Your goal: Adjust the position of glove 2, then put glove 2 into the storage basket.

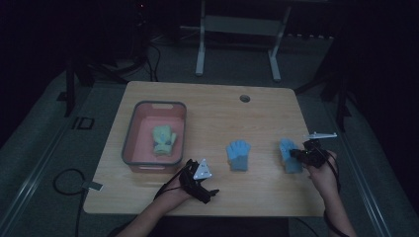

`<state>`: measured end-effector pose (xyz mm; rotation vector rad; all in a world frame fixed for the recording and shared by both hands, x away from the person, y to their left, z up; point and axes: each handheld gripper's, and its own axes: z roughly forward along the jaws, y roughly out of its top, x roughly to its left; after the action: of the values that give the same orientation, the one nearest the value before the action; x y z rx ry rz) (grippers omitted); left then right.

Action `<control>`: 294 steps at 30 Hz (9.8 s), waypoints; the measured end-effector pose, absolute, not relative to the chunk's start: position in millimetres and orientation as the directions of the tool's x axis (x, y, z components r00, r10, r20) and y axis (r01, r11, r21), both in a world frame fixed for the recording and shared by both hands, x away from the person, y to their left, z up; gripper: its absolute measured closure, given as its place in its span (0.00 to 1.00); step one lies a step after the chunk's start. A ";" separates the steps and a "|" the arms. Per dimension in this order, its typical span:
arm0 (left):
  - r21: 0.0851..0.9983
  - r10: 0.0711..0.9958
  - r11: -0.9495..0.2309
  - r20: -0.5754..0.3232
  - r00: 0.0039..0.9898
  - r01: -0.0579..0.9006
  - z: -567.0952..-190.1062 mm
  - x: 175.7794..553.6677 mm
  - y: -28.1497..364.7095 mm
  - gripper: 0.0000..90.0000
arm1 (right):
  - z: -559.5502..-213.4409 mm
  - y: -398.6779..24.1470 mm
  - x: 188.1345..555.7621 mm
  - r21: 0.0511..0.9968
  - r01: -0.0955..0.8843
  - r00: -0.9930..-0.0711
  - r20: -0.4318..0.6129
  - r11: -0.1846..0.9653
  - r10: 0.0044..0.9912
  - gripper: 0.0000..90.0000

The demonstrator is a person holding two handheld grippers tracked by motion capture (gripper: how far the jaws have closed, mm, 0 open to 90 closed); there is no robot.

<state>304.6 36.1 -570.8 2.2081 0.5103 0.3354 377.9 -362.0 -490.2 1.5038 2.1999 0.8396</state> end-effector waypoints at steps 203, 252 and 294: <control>0.781 0.360 -0.599 0.066 0.931 0.176 -537.9 324.4 -13.7 0.03 | -504.8 -283.5 383.8 0.719 0.547 -0.686 0.092 0.429 0.722 0.35; 0.670 0.265 -0.742 0.248 0.932 0.032 -552.3 367.1 -59.3 0.78 | -543.8 -233.1 438.2 0.597 0.653 -0.663 0.155 0.465 0.732 0.68; 0.612 0.254 -0.791 0.364 0.896 -0.025 -452.2 362.4 -5.0 0.85 | -456.3 -188.6 442.8 0.697 0.593 -0.717 0.229 0.404 0.659 0.85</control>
<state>362.4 -5.0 -452.2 2.4226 0.1636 0.5765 442.8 -188.6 -456.3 1.1451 2.5619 1.2183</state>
